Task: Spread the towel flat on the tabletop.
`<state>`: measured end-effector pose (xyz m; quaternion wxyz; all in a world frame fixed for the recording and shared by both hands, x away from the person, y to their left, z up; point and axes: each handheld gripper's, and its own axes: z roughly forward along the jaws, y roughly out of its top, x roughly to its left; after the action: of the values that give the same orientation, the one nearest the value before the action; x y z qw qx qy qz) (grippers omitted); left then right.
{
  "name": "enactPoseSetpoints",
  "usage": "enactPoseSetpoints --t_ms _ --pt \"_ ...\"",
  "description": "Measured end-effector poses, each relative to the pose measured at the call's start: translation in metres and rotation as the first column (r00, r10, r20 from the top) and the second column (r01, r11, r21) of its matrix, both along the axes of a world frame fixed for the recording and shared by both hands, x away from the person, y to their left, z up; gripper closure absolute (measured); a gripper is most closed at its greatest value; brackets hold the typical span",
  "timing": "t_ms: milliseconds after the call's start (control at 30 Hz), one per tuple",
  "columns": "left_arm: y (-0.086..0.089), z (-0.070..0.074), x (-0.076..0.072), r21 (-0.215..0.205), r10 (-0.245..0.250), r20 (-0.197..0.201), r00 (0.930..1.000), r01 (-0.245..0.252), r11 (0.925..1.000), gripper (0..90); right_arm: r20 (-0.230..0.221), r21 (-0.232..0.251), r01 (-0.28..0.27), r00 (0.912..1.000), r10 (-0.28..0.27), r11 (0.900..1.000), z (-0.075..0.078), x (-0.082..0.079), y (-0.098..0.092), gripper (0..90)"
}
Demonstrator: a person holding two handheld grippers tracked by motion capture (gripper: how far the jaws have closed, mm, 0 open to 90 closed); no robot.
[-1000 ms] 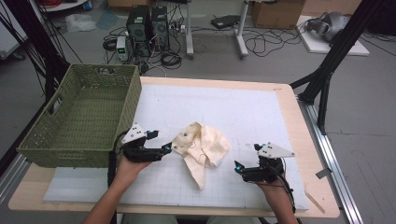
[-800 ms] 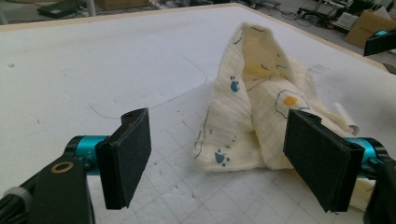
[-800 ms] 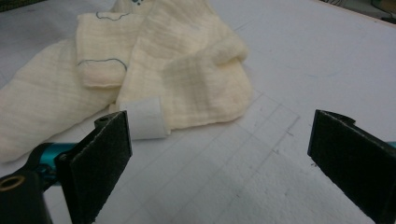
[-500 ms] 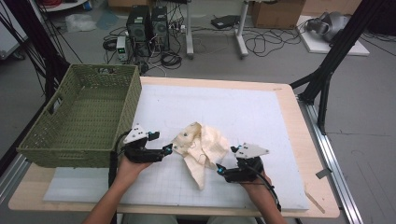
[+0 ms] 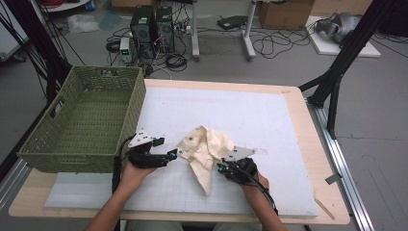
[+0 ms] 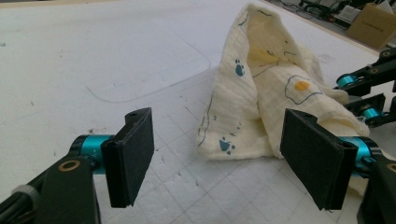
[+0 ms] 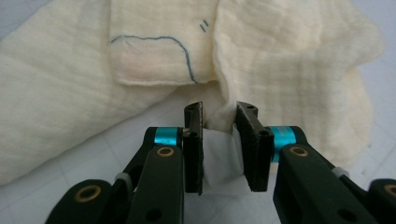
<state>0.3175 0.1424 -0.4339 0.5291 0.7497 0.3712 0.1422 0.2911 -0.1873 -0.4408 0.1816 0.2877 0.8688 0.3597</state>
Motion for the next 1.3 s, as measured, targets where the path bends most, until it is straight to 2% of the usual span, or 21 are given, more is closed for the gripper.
enactPoseSetpoints --t_ms 267,367,433,467,567,600,633,667,700,733,800,867,933,1000,1033,1133,1167,1200,1233,1267,1300 --pt "0.002 -0.001 0.001 -0.014 0.009 -0.004 0.9999 -0.01 0.9999 27.1 0.028 0.055 0.013 0.9995 -0.015 0.998 0.023 0.003 -0.022 80.8" --pt "0.001 -0.001 0.002 -0.009 0.011 -0.005 0.9999 -0.011 0.9999 27.3 0.038 0.094 0.041 0.9983 -0.045 0.995 0.034 0.013 -0.032 80.8" --pt "0.001 -0.001 0.002 -0.009 0.011 -0.006 0.9999 -0.011 0.9999 27.4 0.042 0.1 0.05 0.9976 -0.055 0.994 0.037 0.018 -0.034 80.8" --pt "0.001 -0.002 0.002 -0.01 0.013 -0.006 0.9999 -0.013 0.9999 27.5 0.038 0.104 0.059 0.9973 -0.063 0.993 0.041 0.03 -0.035 80.8" --pt "0.001 -0.002 0.002 -0.008 0.013 -0.007 0.9999 -0.013 0.9999 27.8 0.046 0.089 0.073 0.9959 -0.078 0.993 0.045 0.048 -0.032 80.8" --pt "0.001 -0.002 0.002 -0.008 0.013 -0.007 0.9999 -0.013 0.9999 27.9 0.046 0.089 0.073 0.9959 -0.078 0.993 0.045 0.048 -0.032 80.8" --pt "0.002 -0.002 0.003 -0.009 0.013 -0.007 0.9999 -0.013 0.9999 28.1 0.048 0.088 0.084 0.9949 -0.088 0.993 0.046 0.06 -0.031 80.7" --pt "0.002 -0.002 0.003 -0.009 0.013 -0.007 0.9999 -0.013 0.9999 28.2 0.048 0.088 0.084 0.9949 -0.088 0.993 0.046 0.06 -0.031 80.7" --pt "0.002 -0.002 0.003 -0.009 0.014 -0.008 0.9999 -0.014 0.9999 28.4 0.066 0.08 0.088 0.9935 -0.093 0.993 0.045 0.07 -0.028 80.7" --pt "0.002 -0.002 0.003 -0.009 0.015 -0.009 0.9998 -0.015 0.9998 28.4 0.066 0.08 0.088 0.9935 -0.093 0.993 0.045 0.07 -0.028 80.7" --pt "0.002 -0.002 0.003 -0.008 0.014 -0.012 0.9998 -0.014 0.9999 29.0 0.073 0.039 0.109 0.991 -0.112 0.993 0.043 0.087 -0.021 80.6" --pt "0.001 -0.002 0.003 -0.005 0.012 -0.011 0.9999 -0.012 0.9999 29.1 0.088 0.038 0.12 0.9885 -0.123 0.992 0.042 0.091 -0.02 80.6" --pt "0.0 -0.002 0.002 -0.004 0.007 -0.013 0.9999 -0.007 1.0 30.0 0.088 0.035 0.181 0.9791 -0.184 0.983 0.04 0.106 -0.021 80.5" --pt "-0.001 -0.003 0.002 -0.002 0.005 -0.012 0.9999 -0.005 1.0 30.4 0.09 0.034 0.192 0.9768 -0.194 0.981 0.039 0.11 -0.022 80.5" --pt "-0.001 -0.003 0.002 -0.002 0.003 -0.014 0.9999 -0.003 1.0 30.5 0.087 0.043 0.234 0.9676 -0.237 0.971 0.033 0.116 -0.024 80.2" --pt "-0.002 -0.004 0.002 0.004 0.0 -0.015 0.9999 0.001 1.0 30.7 0.09 0.02 0.292 0.952 -0.293 0.956 0.024 0.122 -0.026 75.0" --pt "-0.002 -0.004 0.002 0.004 -0.001 -0.014 0.9999 0.001 1.0 30.7 0.09 0.02 0.292 0.952 -0.293 0.956 0.024 0.122 -0.026 75.0" --pt "-0.002 -0.004 0.002 0.005 0.002 -0.014 0.9999 -0.002 1.0 30.4 0.093 0.015 0.343 0.9349 -0.343 0.939 0.02 0.124 -0.027 60.5" --pt "-0.002 -0.003 0.002 0.006 0.005 -0.012 0.9999 -0.005 1.0 30.2 0.087 0.016 0.36 0.929 -0.36 0.933 0.02 0.124 -0.027 58.7" --pt "-0.001 -0.003 0.002 0.001 0.008 -0.012 0.9999 -0.008 1.0 30.2 0.093 0.013 0.363 0.9274 -0.362 0.932 0.021 0.122 -0.028 53.5" --pt "-0.001 -0.003 0.002 0.0 0.014 -0.014 0.9998 -0.014 0.9999 30.2 0.112 0.017 0.374 0.9208 -0.373 0.927 0.025 0.121 -0.03 50.3"
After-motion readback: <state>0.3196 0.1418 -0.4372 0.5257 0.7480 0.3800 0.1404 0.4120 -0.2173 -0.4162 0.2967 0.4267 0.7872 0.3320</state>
